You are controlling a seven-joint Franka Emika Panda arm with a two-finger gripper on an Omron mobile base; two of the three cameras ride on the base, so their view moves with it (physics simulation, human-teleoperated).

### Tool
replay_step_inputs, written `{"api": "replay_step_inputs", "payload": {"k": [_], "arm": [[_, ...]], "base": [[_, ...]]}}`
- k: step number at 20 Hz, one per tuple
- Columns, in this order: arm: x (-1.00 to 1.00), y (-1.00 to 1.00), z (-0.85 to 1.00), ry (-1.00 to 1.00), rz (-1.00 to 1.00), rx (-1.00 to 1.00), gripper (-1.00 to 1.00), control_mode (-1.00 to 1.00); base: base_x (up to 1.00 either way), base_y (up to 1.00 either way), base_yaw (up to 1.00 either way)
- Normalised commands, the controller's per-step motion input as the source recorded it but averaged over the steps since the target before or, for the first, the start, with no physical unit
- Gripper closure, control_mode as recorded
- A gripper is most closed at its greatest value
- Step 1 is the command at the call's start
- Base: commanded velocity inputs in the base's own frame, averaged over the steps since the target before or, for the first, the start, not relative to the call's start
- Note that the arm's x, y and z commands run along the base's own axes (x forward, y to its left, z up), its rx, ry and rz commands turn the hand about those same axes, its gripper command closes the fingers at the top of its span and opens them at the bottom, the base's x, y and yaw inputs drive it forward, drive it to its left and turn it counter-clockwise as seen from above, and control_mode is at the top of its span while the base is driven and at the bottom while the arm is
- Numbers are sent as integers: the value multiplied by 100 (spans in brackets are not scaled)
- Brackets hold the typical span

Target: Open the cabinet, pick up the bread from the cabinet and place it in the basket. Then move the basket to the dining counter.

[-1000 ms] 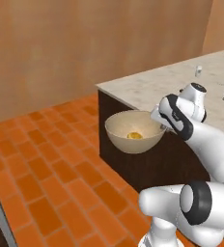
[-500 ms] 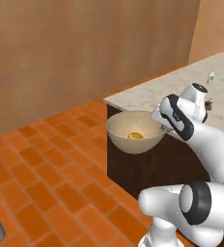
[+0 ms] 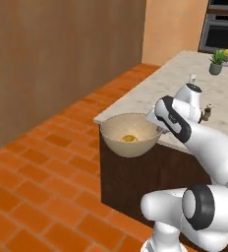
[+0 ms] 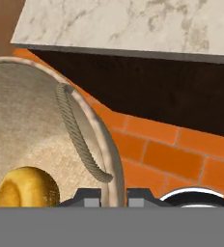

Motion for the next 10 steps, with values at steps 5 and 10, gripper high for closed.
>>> {"api": "replay_step_inputs", "payload": {"k": [5,10], "arm": [[0,0,0,0,0,0,100,100],[0,0,0,0,0,0,100,100]], "base": [[33,66,-76],[25,100,-31]]}}
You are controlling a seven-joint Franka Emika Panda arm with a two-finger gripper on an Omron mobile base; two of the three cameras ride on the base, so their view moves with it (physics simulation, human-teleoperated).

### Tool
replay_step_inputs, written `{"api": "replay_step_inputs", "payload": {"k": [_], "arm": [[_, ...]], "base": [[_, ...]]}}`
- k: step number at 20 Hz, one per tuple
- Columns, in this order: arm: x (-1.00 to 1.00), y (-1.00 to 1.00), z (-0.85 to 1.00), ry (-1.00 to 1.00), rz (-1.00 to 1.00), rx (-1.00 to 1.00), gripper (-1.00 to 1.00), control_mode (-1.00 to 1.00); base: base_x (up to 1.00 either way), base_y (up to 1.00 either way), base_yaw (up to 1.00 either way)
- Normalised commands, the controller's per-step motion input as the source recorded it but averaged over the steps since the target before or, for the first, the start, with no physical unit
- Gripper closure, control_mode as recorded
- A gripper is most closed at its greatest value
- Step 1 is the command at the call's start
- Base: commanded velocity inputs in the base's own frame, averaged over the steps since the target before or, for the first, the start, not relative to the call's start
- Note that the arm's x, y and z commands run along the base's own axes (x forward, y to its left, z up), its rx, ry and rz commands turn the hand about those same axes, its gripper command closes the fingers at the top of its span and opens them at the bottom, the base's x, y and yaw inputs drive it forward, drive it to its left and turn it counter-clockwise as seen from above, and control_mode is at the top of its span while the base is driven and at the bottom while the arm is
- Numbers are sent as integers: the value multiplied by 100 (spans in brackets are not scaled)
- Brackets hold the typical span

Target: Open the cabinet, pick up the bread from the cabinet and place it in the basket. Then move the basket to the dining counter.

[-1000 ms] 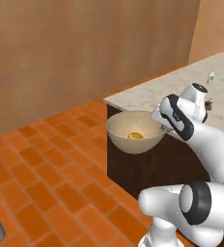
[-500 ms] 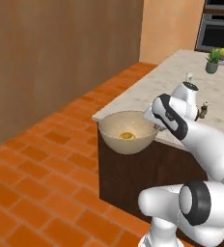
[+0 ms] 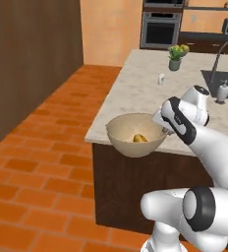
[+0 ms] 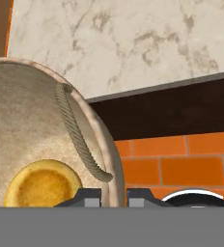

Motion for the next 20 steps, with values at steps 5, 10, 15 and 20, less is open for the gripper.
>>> {"api": "replay_step_inputs", "payload": {"k": [5,10,15,20], "arm": [[0,0,0,0,0,0,100,100],[0,0,0,0,0,0,100,100],[0,0,0,0,0,0,100,100],[0,0,0,0,0,0,100,100]], "base": [[41,79,-37],[29,43,-65],[54,72,-26],[66,25,-20]]}}
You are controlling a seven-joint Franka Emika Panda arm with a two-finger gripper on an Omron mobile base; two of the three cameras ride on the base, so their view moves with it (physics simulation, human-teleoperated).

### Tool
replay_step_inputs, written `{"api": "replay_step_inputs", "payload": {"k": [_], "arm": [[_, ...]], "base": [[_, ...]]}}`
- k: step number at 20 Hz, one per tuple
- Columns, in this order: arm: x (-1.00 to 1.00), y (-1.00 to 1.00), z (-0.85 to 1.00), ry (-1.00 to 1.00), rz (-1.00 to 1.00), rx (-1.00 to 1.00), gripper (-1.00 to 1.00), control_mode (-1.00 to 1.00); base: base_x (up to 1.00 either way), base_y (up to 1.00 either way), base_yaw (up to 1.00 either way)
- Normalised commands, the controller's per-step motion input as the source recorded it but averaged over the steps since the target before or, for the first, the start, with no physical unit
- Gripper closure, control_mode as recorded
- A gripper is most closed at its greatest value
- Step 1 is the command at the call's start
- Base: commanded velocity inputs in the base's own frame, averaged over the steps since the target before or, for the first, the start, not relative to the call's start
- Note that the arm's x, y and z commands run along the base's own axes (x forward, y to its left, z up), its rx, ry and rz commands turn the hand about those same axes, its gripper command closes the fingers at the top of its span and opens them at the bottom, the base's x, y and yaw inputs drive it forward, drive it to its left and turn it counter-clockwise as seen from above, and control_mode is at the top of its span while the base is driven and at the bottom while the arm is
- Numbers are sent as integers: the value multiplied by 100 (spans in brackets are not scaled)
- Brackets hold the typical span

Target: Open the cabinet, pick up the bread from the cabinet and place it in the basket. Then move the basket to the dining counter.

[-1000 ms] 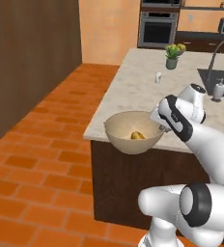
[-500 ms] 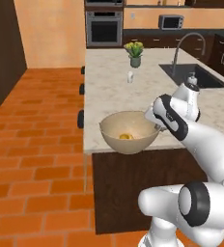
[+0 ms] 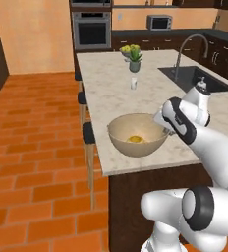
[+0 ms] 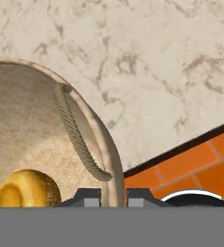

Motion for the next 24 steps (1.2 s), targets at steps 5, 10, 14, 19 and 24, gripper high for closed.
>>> {"api": "replay_step_inputs", "payload": {"k": [5,10,14,19,24], "arm": [[0,0,0,0,0,0,100,100],[0,0,0,0,0,0,100,100],[99,39,-31,-1,-14,-4,100,-100],[100,19,-45,0,-18,-2,100,-100],[98,0,-28,4,-7,1,100,-100]], "base": [[44,25,-30],[69,38,-17],[0,0,0],[0,0,0],[0,0,0]]}}
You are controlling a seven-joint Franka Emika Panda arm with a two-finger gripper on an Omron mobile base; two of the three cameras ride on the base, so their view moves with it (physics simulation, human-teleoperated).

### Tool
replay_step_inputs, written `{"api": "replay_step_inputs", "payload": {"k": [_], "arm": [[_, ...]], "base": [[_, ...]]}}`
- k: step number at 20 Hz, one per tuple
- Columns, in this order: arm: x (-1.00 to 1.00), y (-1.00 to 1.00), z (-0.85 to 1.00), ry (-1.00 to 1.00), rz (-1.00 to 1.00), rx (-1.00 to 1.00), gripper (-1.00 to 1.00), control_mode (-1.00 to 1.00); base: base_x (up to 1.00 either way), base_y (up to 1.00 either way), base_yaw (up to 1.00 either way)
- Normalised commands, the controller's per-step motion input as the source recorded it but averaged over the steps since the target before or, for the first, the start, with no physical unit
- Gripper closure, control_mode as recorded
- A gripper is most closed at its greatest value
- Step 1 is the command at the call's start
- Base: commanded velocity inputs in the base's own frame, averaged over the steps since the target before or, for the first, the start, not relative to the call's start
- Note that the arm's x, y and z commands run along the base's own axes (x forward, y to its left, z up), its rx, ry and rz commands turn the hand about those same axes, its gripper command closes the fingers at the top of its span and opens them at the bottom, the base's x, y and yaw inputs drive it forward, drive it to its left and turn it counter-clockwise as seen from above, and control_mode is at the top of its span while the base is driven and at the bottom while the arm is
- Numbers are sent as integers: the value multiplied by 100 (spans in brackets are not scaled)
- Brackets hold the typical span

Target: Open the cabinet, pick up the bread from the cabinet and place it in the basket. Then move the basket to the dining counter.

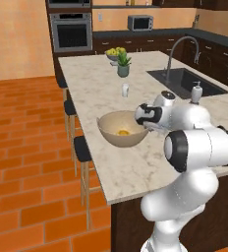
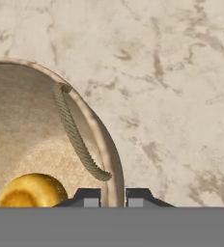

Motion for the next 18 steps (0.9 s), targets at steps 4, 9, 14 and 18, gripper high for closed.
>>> {"api": "replay_step_inputs", "payload": {"k": [4,9,14,18], "arm": [[100,3,-12,10,-8,0,100,-100],[100,1,-8,4,-6,0,100,-100],[90,18,-18,0,-8,0,100,-100],[52,18,-4,0,-4,0,100,-100]], "base": [[0,0,0],[0,0,0],[0,0,0],[0,0,0]]}}
